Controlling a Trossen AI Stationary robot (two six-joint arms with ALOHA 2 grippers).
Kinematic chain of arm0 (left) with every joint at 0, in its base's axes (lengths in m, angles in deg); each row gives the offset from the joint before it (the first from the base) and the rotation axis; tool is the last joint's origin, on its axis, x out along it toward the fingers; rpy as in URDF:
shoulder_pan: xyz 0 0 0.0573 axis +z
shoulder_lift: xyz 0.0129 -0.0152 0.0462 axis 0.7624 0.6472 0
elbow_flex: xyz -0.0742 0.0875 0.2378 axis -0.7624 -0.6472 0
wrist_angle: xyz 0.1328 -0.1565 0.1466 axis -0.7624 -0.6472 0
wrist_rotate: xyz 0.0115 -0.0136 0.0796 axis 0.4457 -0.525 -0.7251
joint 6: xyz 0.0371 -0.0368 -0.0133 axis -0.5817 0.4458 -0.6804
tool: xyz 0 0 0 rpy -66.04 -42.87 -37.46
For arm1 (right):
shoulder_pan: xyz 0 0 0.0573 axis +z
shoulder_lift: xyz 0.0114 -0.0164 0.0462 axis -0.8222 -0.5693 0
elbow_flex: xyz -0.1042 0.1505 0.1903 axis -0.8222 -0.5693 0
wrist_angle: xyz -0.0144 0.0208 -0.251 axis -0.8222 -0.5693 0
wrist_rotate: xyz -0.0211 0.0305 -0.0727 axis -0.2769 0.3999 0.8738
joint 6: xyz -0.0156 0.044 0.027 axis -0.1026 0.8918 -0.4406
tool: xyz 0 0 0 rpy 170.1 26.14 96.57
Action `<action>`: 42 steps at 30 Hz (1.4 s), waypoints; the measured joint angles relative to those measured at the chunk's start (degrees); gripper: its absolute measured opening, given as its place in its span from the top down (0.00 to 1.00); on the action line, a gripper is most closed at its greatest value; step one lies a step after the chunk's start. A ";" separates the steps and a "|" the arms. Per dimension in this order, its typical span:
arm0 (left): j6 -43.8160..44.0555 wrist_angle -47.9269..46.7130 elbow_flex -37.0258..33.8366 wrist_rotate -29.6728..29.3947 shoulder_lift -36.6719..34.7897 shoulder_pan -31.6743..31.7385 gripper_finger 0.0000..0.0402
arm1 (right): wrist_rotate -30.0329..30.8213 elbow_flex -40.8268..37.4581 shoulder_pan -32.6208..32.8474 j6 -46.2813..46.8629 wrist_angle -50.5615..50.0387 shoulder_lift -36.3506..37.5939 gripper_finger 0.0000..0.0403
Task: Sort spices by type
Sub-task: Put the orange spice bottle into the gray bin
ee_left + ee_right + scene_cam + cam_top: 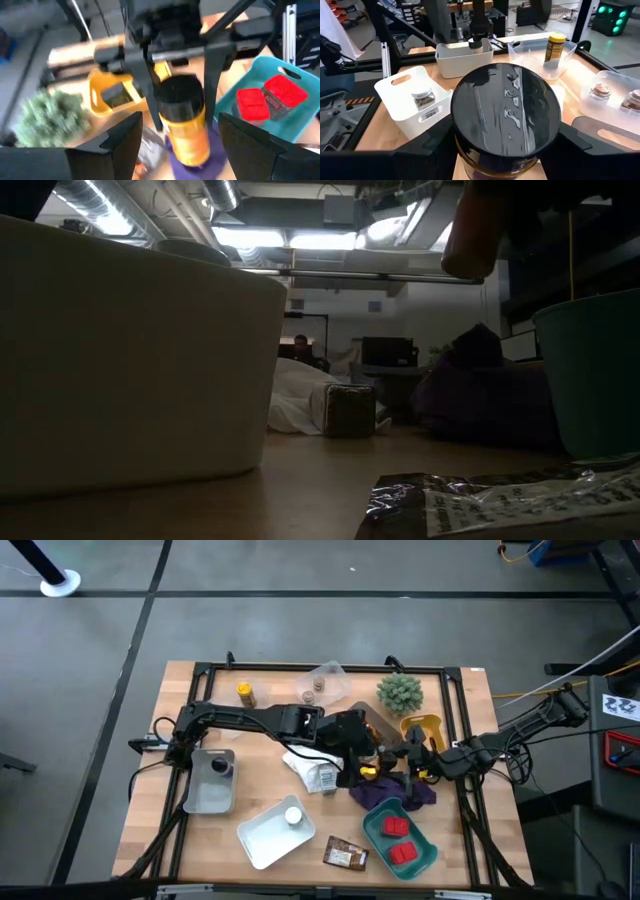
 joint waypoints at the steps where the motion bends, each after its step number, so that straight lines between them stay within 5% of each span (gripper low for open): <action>1: 1.86 -0.17 0.00 -0.01 0.44 0.04 0.39 | 0.27 0.00 0.00 -0.10 0.02 0.00 0.46; 42: 14.90 3.39 0.02 3.59 6.34 0.71 0.39 | -2.98 -0.02 0.02 1.44 -0.36 -5.73 0.45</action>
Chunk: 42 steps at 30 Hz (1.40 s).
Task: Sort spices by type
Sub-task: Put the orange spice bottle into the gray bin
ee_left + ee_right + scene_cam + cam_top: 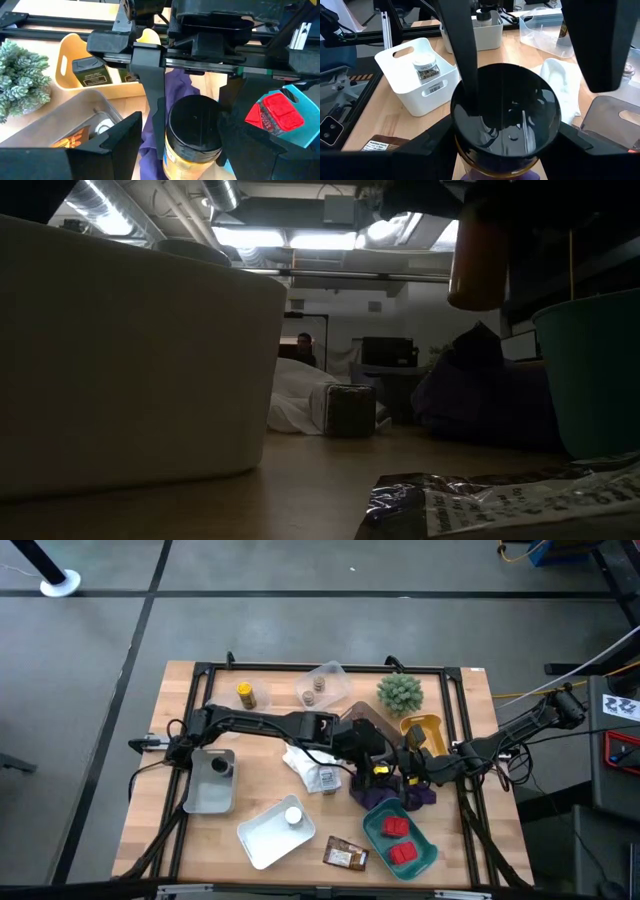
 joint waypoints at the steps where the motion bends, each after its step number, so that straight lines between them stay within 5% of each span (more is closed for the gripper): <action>1: -0.05 0.01 0.00 -0.04 0.02 -0.09 0.39 | 0.00 0.02 0.00 0.12 -0.25 0.00 0.45; 42: 0.26 -1.81 -0.09 0.16 0.04 -0.41 0.39 | 0.22 0.13 -0.02 1.31 1.34 0.11 0.45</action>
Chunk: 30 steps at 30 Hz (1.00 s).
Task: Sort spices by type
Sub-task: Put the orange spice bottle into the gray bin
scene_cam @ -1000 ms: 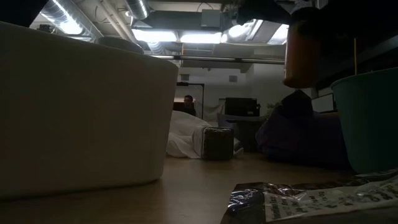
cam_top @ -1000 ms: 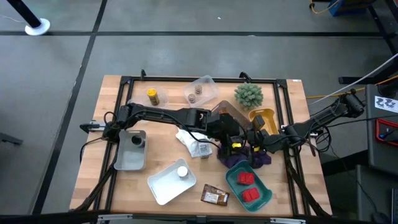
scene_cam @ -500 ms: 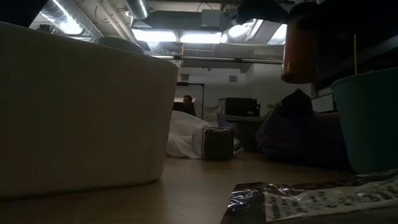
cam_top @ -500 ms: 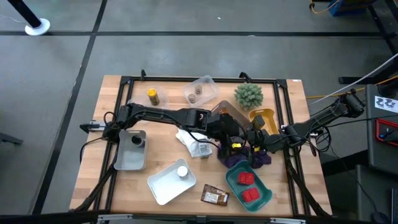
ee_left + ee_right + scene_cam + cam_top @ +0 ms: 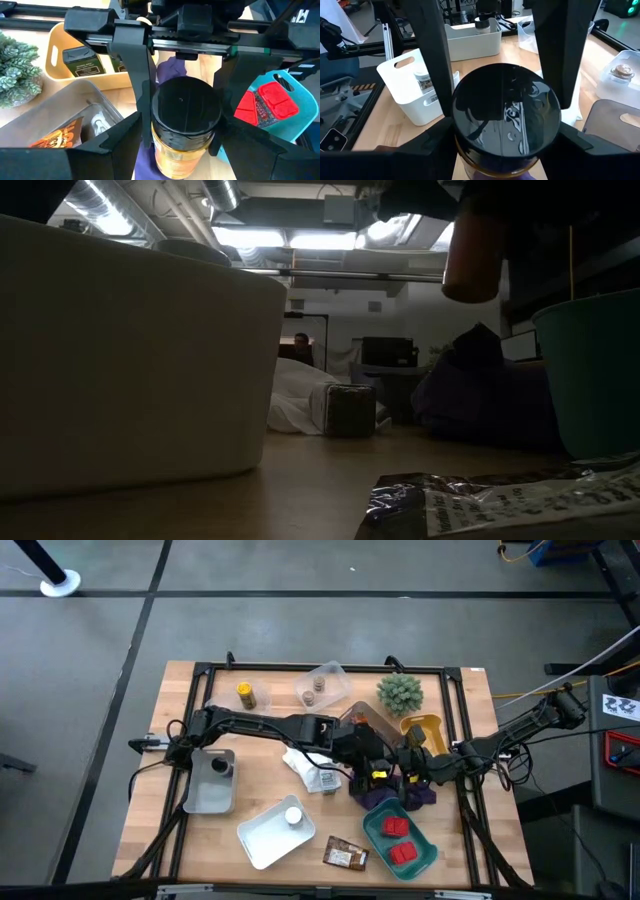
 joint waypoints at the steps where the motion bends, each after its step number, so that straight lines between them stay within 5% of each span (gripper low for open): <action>1: -0.42 0.02 0.00 0.00 0.00 0.00 0.39 | 0.00 0.00 0.00 -0.02 0.00 0.00 0.45; 9: -3.40 1.18 0.07 1.09 1.17 0.04 0.41 | -0.05 -0.04 0.00 -0.14 -0.12 -0.07 0.45; 18: -5.10 1.38 0.09 2.48 2.14 0.07 0.56 | -0.18 -0.22 0.02 -0.22 -1.47 -0.13 0.45; 30: -4.97 0.93 0.09 2.49 2.03 0.05 0.57 | -1.57 -0.11 0.00 0.07 -1.56 -0.50 0.38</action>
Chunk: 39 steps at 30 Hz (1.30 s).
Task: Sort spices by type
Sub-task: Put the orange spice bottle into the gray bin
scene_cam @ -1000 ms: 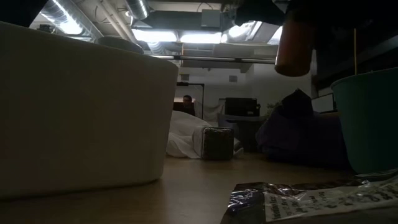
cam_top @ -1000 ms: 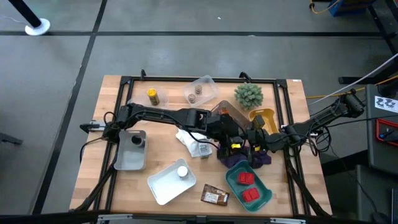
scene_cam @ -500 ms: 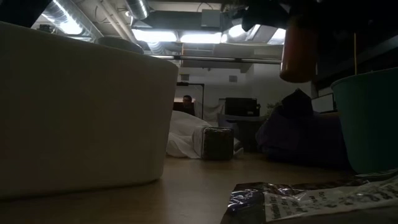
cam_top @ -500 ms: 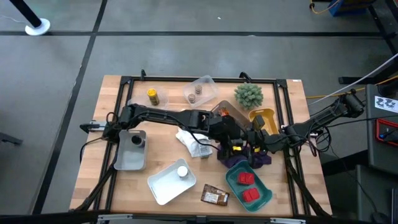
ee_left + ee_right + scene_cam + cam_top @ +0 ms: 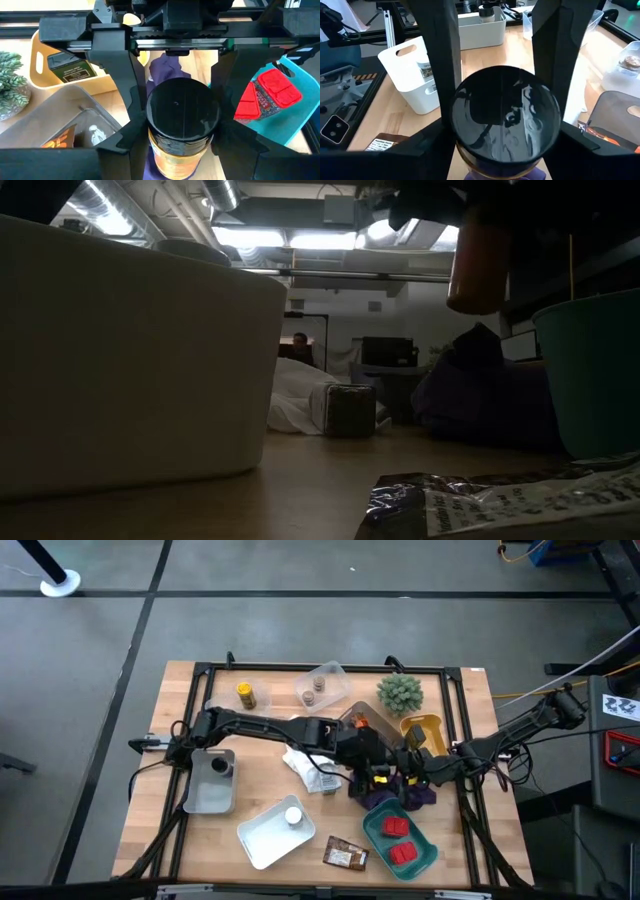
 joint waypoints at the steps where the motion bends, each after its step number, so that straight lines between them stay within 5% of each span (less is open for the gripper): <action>1: -0.06 -0.05 -0.02 -0.13 0.00 -0.02 0.57 | -0.04 0.02 0.00 0.00 0.11 -0.26 0.37; 20: 1.28 -6.13 -0.11 -1.02 -3.26 0.11 0.57 | -3.00 1.82 0.00 -0.09 -6.84 -0.79 0.18; 29: 7.96 -20.43 -0.07 -8.87 -11.72 0.04 0.56 | -2.87 4.35 0.00 -0.13 -15.38 1.04 0.18; 39: 28.40 -45.99 -0.04 -17.52 -20.22 -1.90 0.56 | -1.86 4.37 0.00 -0.16 -15.40 1.02 0.18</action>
